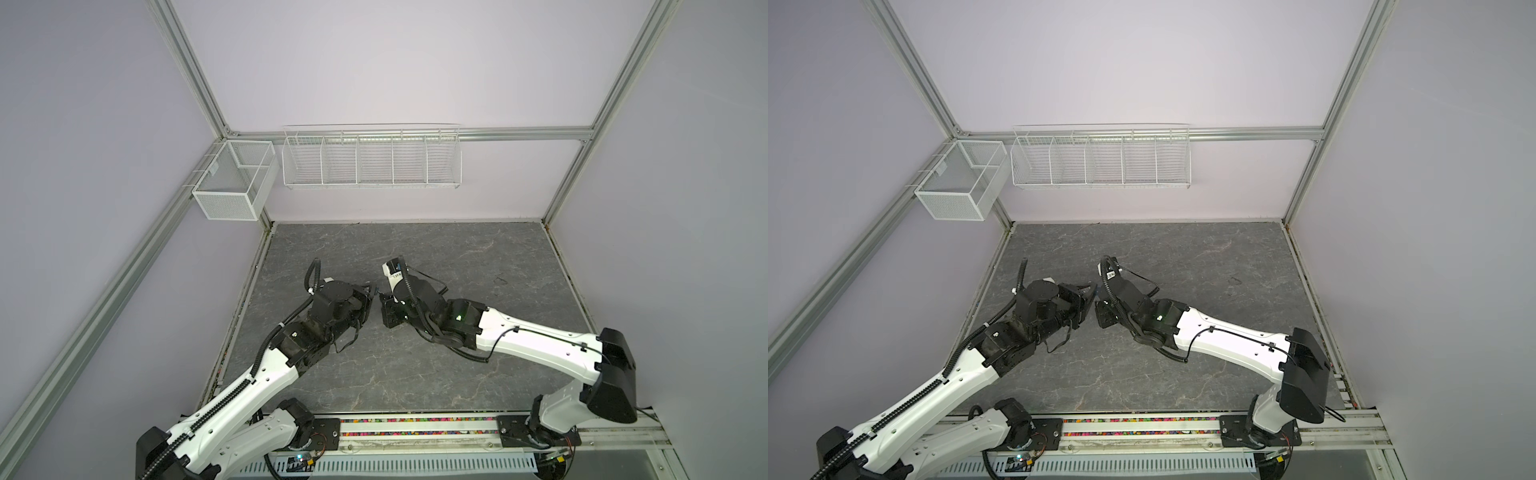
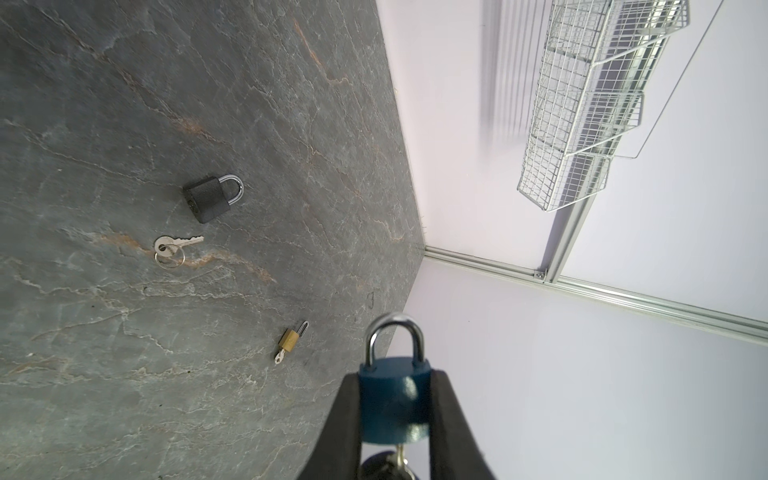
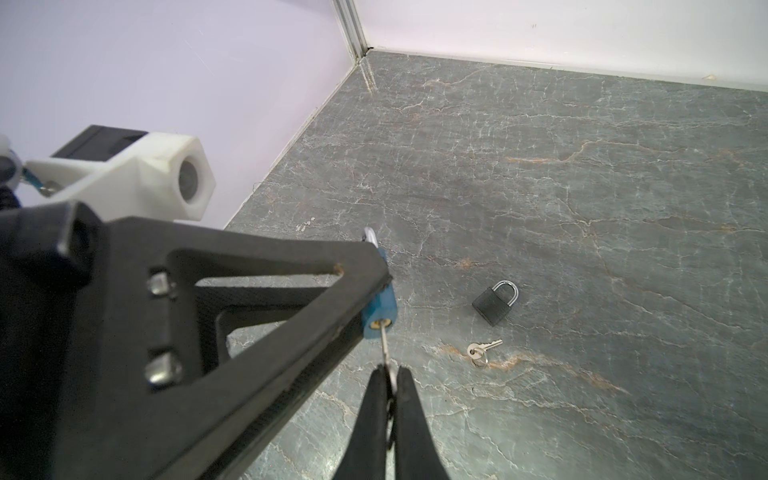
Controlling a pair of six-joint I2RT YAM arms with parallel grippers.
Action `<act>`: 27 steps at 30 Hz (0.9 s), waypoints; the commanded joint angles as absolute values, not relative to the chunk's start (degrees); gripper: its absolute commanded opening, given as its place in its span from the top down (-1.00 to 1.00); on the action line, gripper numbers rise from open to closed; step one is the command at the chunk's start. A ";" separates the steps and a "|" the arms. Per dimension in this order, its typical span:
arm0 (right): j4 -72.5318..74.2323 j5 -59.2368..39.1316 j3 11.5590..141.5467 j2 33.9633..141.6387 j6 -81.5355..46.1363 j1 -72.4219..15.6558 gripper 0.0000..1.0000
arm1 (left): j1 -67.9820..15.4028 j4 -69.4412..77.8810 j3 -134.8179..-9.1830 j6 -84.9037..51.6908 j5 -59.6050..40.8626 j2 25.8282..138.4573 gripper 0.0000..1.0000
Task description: Unlock with the key
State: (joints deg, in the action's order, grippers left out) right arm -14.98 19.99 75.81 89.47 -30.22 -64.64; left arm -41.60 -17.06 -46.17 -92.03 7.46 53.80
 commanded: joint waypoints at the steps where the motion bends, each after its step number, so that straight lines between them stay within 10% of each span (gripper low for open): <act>1: -12.27 16.79 76.53 91.62 -31.41 -64.68 0.87 | -42.34 -14.46 -48.44 -93.41 3.59 53.60 1.00; 27: -7.91 11.51 73.89 87.31 -30.86 -66.41 0.87 | -42.27 -16.21 -47.37 -90.52 3.47 54.13 1.00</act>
